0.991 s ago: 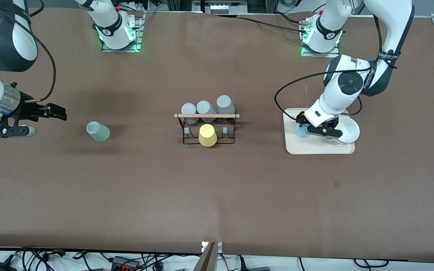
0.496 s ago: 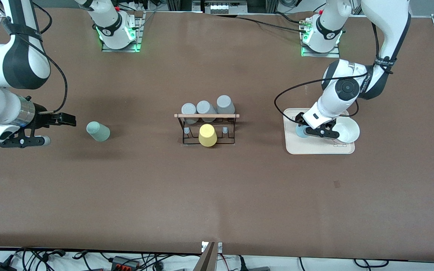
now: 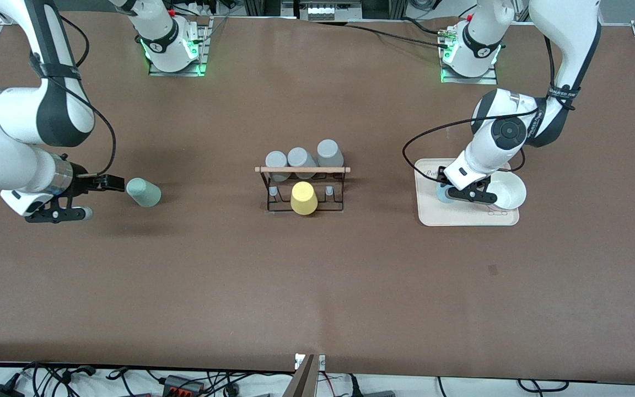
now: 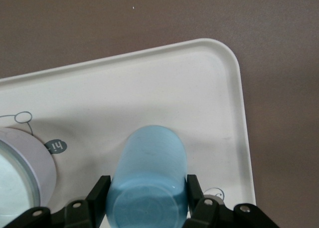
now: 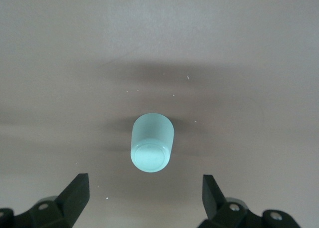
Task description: Hang scattered cups on rack with three cups
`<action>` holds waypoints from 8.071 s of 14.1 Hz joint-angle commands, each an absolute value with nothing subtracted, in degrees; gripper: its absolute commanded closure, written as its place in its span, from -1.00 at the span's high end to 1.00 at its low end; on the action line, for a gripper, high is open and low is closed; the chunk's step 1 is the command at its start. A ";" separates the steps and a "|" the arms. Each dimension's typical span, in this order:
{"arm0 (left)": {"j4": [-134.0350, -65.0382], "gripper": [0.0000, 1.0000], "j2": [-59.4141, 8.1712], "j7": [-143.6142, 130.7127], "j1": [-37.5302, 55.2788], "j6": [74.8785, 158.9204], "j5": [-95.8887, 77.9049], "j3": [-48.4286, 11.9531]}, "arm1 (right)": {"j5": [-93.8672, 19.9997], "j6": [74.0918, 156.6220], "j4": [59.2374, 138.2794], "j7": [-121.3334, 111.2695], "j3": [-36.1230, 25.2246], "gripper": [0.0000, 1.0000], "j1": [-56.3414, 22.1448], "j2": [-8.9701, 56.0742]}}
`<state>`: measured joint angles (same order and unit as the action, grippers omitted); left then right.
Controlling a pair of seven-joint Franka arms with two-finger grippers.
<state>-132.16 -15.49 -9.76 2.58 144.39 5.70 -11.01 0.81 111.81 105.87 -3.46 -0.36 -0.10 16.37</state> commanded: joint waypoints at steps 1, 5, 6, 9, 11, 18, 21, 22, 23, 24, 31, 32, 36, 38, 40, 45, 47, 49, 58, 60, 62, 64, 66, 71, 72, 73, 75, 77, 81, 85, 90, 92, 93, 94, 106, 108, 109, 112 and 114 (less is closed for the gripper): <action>-132.02 -0.21 -13.72 -10.11 1.93 144.58 7.03 -11.60 | 0.79 116.35 111.25 -3.43 -0.35 1.00 -0.18 15.29; -125.28 -0.25 -10.20 -10.02 2.11 137.42 7.03 -11.60 | 0.70 120.32 113.20 -1.14 -0.35 1.00 0.09 17.04; -120.63 -0.25 -10.37 -10.45 2.89 132.15 7.03 -11.78 | 0.70 121.28 113.29 -1.14 -0.35 1.00 0.09 17.49; -105.42 -0.25 -13.79 -14.56 6.84 117.98 6.42 -13.36 | 0.62 123.91 114.51 -1.05 -0.53 1.00 0.53 18.98; -98.30 -0.25 -15.99 -22.81 10.01 116.55 6.24 -13.36 | 0.09 125.59 115.75 -0.97 -0.53 1.00 0.62 19.42; -85.19 -0.24 -25.82 -59.55 23.36 116.10 6.06 -13.36 | -0.09 126.03 116.45 3.60 -0.35 1.00 0.26 21.09; -82.27 -0.23 -29.18 -67.05 25.84 116.10 5.45 -13.36 | -0.09 126.21 116.89 4.83 -0.35 1.00 -0.09 21.09; -82.27 -0.23 -29.18 -67.15 26.10 116.10 3.80 -13.36 | -0.09 126.30 116.89 4.83 -0.35 1.00 -0.09 21.27; -82.27 -0.23 -29.18 -67.24 26.45 116.28 2.82 -13.36 | -0.09 126.56 116.89 4.83 -0.35 1.00 -0.09 21.44; -82.27 -0.23 -29.44 -67.06 27.33 116.45 2.81 -13.36 | -0.09 126.65 116.89 5.01 -0.35 1.00 -0.17 21.62; -82.27 -0.24 -31.38 -66.36 29.44 116.81 3.43 -13.27 | -0.18 129.46 116.89 6.24 -0.18 1.00 -0.53 24.25; -82.27 -0.24 -31.46 -66.27 29.53 116.81 3.51 -13.27 | -0.18 129.55 116.89 6.24 -0.09 1.00 -0.53 24.34; -82.27 -0.24 -32.87 -66.36 30.06 118.03 4.92 -13.27 | -0.18 128.76 116.98 6.15 -0.09 0.95 -0.53 24.43; -82.27 -0.24 -33.66 -66.45 30.06 119.09 5.01 -13.27 | -0.18 128.24 117.07 6.24 -0.09 0.46 -0.53 24.43; -82.27 -0.23 -34.19 -66.45 30.06 120.40 5.01 -13.36 | -0.18 127.62 116.98 6.24 -0.09 -0.06 -0.53 24.35; -82.27 -0.21 -35.16 -66.45 30.67 120.94 5.18 -13.27 | -0.52 125.87 114.71 5.98 0.79 -0.44 -0.53 23.12; -82.35 -0.20 -35.33 -66.44 30.67 120.94 6.32 -13.27 | -2.01 118.52 107.97 6.06 2.45 -0.45 -0.53 23.20; -82.35 -0.14 -35.51 -66.45 30.59 120.94 6.59 -13.27 | -3.59 110.95 99.62 8.07 3.42 -0.45 -1.40 23.99; -82.27 1.00 -34.81 -66.53 30.50 120.59 8.79 -13.18 | -4.04 104.94 90.35 11.07 3.52 -0.45 -5.27 25.93; -82.18 1.00 -33.06 -59.55 29.80 119.71 9.49 -12.75 | -4.04 104.94 90.35 11.16 3.60 -0.45 -5.54 25.93; -82.18 1.00 -30.34 -51.46 28.84 112.72 9.58 -12.31 | -4.13 104.94 89.92 11.34 4.30 -0.45 -6.32 25.75; -82.26 1.00 -27.00 -39.70 26.21 106.81 9.58 -12.30 | -4.91 104.94 88.77 13.17 5.09 -0.45 -6.59 25.75; -82.27 1.00 -24.27 -29.23 23.39 101.28 9.58 -12.30 | -7.81 104.24 88.24 14.23 5.36 -0.45 -6.68 25.66; -82.88 1.00 -17.06 -10.30 12.41 92.39 8.71 -13.01 | -9.76 104.50 84.82 26.69 6.94 -0.45 -12.20 25.93; -82.79 1.00 -15.75 -8.11 9.52 90.63 8.53 -13.18 | -9.67 104.68 83.60 29.85 7.03 -0.46 -13.87 26.10; -82.97 1.00 -14.34 -6.00 7.40 89.57 8.44 -13.18 | -9.75 104.68 82.28 32.84 7.03 -0.47 -15.19 26.89; -83.06 1.00 -12.23 -1.69 2.31 85.97 5.82 -13.10 | -9.76 104.85 80.16 40.13 7.03 -0.47 -17.83 28.47; -83.14 1.00 -11.43 0.26 -4.80 83.16 0.21 -13.10 | -9.76 105.99 78.06 44.54 7.03 -0.47 -20.12 30.31; -86.20 1.00 -9.06 1.66 -6.94 81.90 -1.14 -10.65 | -10.28 107.58 75.94 53.33 7.21 -0.47 -21.71 32.95; -98.77 1.00 1.21 7.21 0.17 96.67 -0.53 0.35 | -11.42 107.58 75.94 58.70 7.21 -0.47 -24.08 34.19; -99.15 1.00 2.11 4.83 0.18 95.28 -0.26 0.27 | -11.51 107.49 76.03 60.03 7.21 -0.47 -24.78 35.33; -98.53 1.00 1.93 4.75 0.18 94.92 -0.26 0.00 | -11.51 107.49 76.03 60.38 7.21 -0.47 -25.22 35.86; -98.26 1.00 2.11 5.27 0.18 94.66 -0.26 -0.17 | -11.43 107.49 76.03 60.55 7.21 -0.47 -25.22 36.21; -97.91 1.00 2.11 5.27 0.26 93.61 -0.35 -0.61 | -11.43 107.49 76.03 60.56 7.21 -0.47 -25.22 36.38; -95.54 1.00 2.11 5.45 -0.44 91.23 -0.09 -0.09 | -11.16 107.40 76.20 60.99 7.12 1.00 -25.49 39.64; -95.54 1.00 2.11 5.45 -0.44 90.88 0.26 -0.26 | -11.07 107.23 75.85 62.75 7.03 1.00 -25.49 39.11; -95.54 1.00 2.11 5.45 -0.44 90.88 0.26 -0.26 | -10.99 107.14 75.68 62.84 7.03 1.00 -25.58 38.68; -95.54 1.00 2.11 5.45 -0.44 90.79 0.26 -0.09 | -10.64 106.44 73.49 62.67 6.68 1.00 -25.05 37.79; -95.54 1.00 2.11 5.45 -0.44 90.09 0.26 0.00 | -10.55 104.86 72.25 62.40 6.42 1.00 -24.26 35.87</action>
